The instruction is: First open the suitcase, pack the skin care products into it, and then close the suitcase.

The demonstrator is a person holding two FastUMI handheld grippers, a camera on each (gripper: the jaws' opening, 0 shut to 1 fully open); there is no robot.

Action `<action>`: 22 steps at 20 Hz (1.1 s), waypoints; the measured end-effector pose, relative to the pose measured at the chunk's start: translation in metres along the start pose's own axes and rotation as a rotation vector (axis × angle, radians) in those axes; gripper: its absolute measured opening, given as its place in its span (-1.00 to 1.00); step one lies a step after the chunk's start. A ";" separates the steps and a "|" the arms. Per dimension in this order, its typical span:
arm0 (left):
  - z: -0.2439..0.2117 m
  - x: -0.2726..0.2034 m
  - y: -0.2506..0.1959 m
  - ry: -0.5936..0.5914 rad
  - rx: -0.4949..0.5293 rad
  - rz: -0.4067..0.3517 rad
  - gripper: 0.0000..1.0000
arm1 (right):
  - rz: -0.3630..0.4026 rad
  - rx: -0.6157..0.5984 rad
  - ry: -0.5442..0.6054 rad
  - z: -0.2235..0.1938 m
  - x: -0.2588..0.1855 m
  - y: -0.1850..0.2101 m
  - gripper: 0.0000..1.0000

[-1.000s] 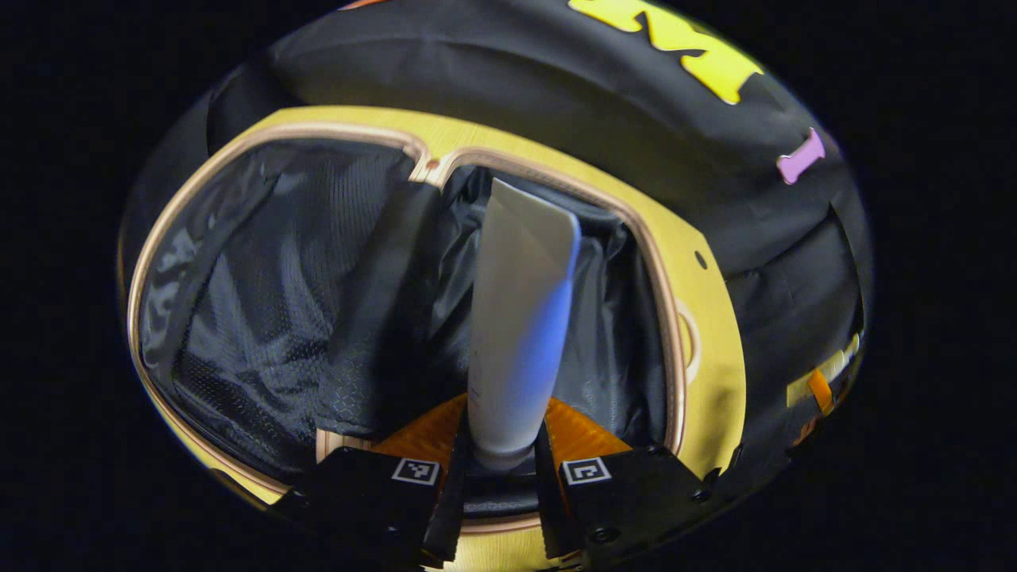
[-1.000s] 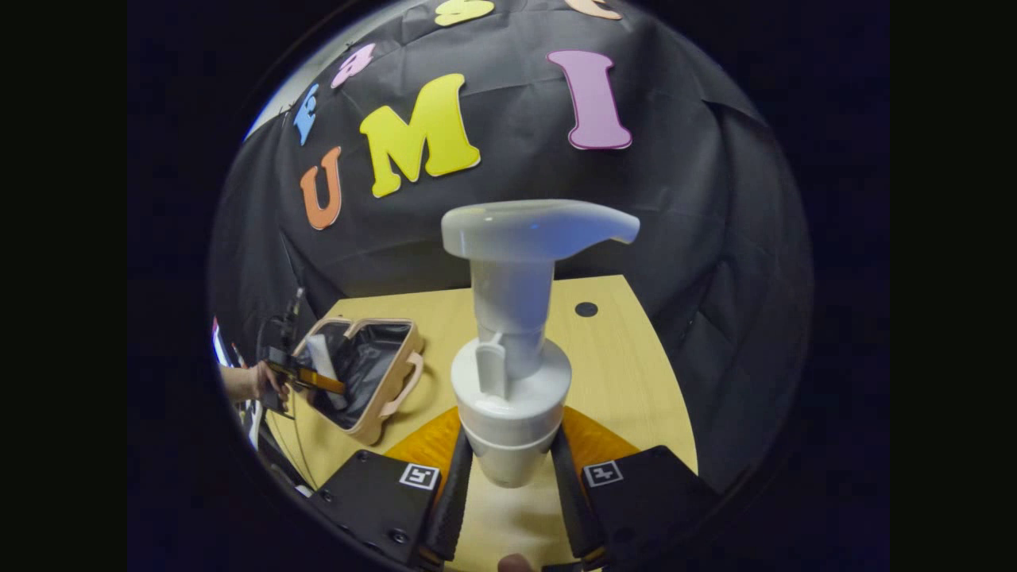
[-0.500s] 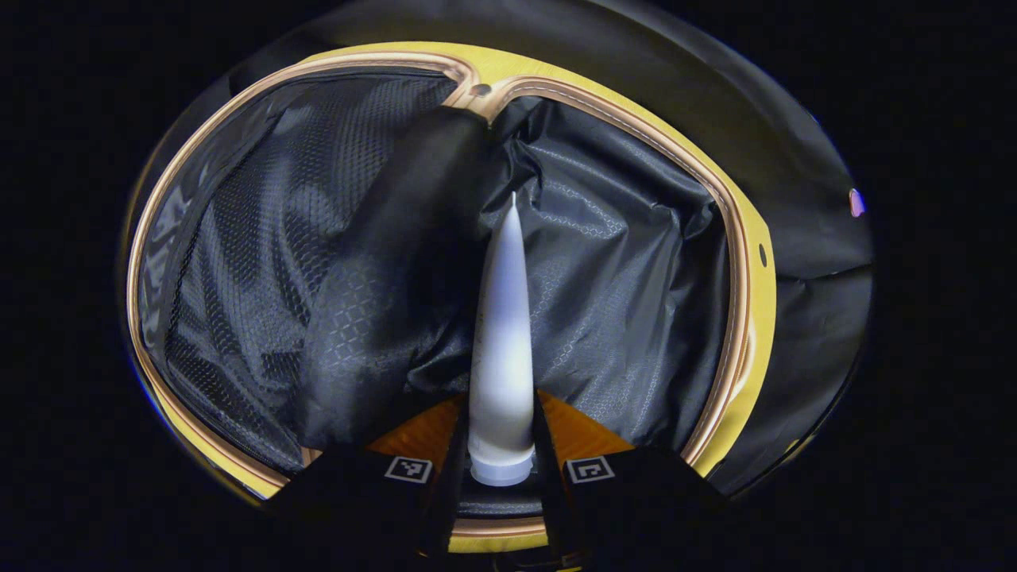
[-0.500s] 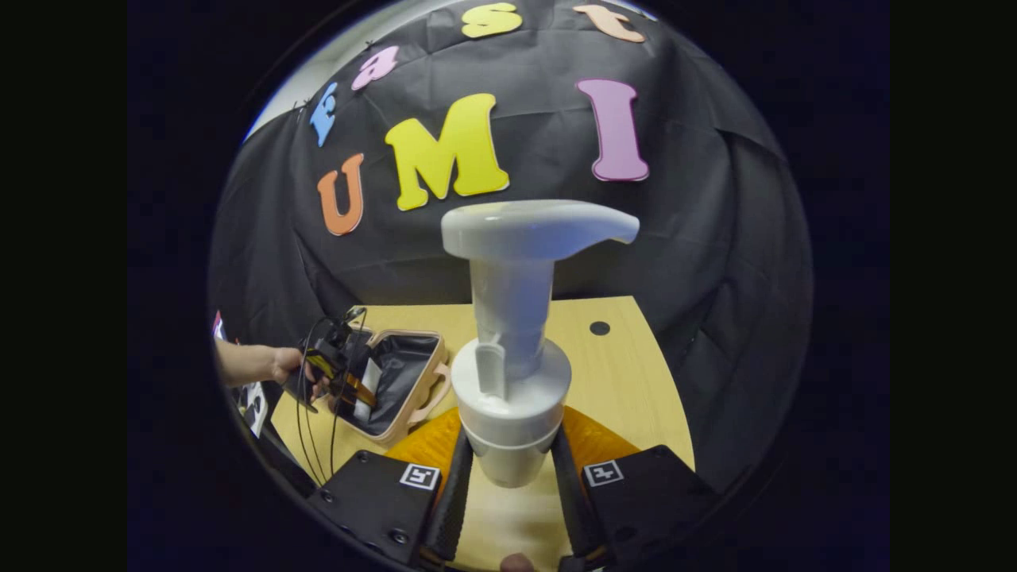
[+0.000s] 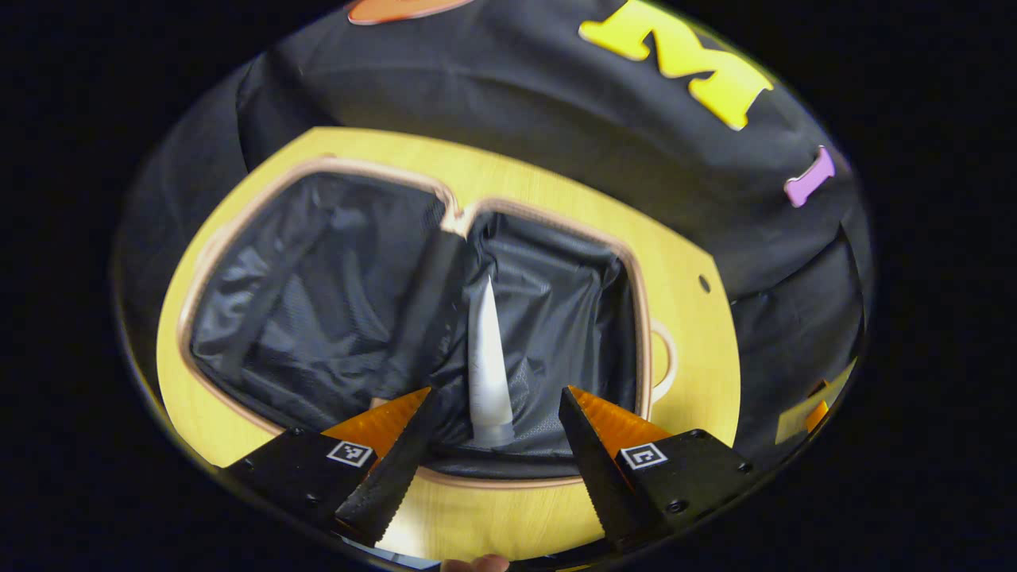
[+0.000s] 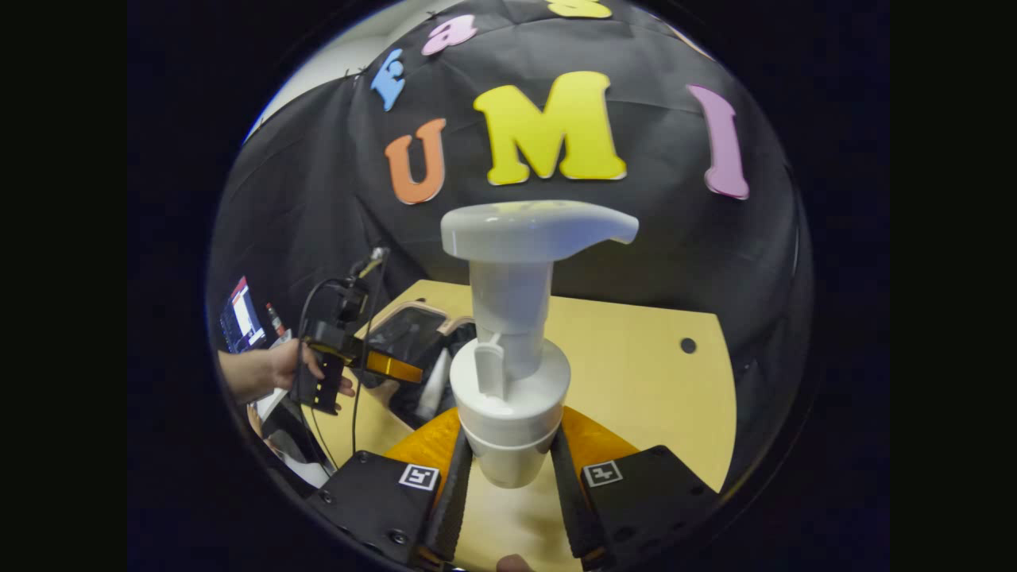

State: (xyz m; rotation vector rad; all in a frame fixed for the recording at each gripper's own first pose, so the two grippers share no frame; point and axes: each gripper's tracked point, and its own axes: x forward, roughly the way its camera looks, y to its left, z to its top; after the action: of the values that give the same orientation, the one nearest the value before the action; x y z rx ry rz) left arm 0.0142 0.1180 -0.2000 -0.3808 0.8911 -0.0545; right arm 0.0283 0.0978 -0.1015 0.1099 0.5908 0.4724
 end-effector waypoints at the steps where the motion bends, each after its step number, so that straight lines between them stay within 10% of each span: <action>1: 0.003 -0.019 0.002 -0.061 -0.014 -0.010 0.94 | 0.032 -0.002 0.021 0.003 0.021 0.015 -0.03; 10: -0.063 -0.112 0.048 -0.304 -0.082 0.014 0.94 | 0.085 0.049 0.451 -0.076 0.190 0.065 -0.02; 22: -0.088 -0.147 0.115 -0.341 -0.213 0.093 0.95 | -0.189 0.362 0.797 -0.131 0.245 0.030 -0.02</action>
State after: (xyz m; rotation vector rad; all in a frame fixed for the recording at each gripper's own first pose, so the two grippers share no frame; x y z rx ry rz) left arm -0.1590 0.2290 -0.1797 -0.5287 0.5767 0.1883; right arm 0.1214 0.2320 -0.3283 0.2100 1.4554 0.2042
